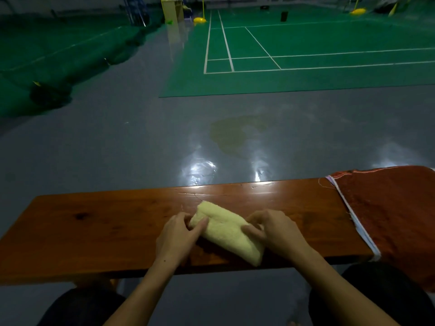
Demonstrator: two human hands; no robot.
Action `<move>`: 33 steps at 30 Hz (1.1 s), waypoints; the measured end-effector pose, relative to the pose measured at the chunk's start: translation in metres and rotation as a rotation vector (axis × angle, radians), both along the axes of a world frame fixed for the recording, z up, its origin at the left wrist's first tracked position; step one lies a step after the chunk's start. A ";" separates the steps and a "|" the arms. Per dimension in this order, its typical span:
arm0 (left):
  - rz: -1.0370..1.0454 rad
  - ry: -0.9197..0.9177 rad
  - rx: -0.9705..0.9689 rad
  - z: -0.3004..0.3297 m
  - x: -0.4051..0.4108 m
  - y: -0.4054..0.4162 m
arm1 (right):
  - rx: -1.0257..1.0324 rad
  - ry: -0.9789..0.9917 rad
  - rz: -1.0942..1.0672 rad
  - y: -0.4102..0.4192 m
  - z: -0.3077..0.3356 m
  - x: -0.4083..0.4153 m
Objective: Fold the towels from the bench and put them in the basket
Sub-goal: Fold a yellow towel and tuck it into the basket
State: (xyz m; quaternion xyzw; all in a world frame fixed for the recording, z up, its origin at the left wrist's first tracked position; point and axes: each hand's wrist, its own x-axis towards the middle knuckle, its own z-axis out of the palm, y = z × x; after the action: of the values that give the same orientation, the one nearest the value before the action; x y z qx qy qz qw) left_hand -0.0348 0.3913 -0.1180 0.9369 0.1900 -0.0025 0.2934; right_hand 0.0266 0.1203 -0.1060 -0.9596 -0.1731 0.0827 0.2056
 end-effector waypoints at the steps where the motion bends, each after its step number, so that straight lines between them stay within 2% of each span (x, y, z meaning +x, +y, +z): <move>1: 0.011 0.004 -0.031 0.003 0.000 0.000 | 0.030 0.058 0.003 0.000 0.000 -0.001; 4: 0.045 0.038 -0.121 0.010 0.005 0.001 | 0.067 0.167 0.031 0.002 0.003 -0.004; 9: -0.020 0.056 -0.389 0.017 0.012 0.004 | 0.096 0.200 0.092 0.000 0.006 -0.001; 13: -0.042 -0.048 -0.611 0.023 0.013 0.000 | 0.229 0.172 0.127 0.006 0.003 -0.001; 17: -0.113 -0.206 -0.749 0.037 0.013 -0.007 | 0.311 0.167 0.183 0.020 0.003 0.004; 21: -0.145 -0.318 -0.780 0.048 0.015 -0.004 | 0.305 0.256 0.203 0.029 0.003 0.009; 25: -0.032 -0.406 -0.822 0.052 0.019 0.009 | 0.440 0.352 0.218 0.035 0.007 0.009; 33: 0.187 -0.529 -0.833 0.062 0.009 0.031 | 0.600 0.038 0.203 0.058 0.020 -0.009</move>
State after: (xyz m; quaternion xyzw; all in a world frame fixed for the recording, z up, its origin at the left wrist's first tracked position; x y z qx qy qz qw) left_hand -0.0253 0.4227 -0.0556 0.6878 0.1748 0.1858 0.6796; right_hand 0.0178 0.1782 -0.0864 -0.8322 -0.2810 0.0662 0.4733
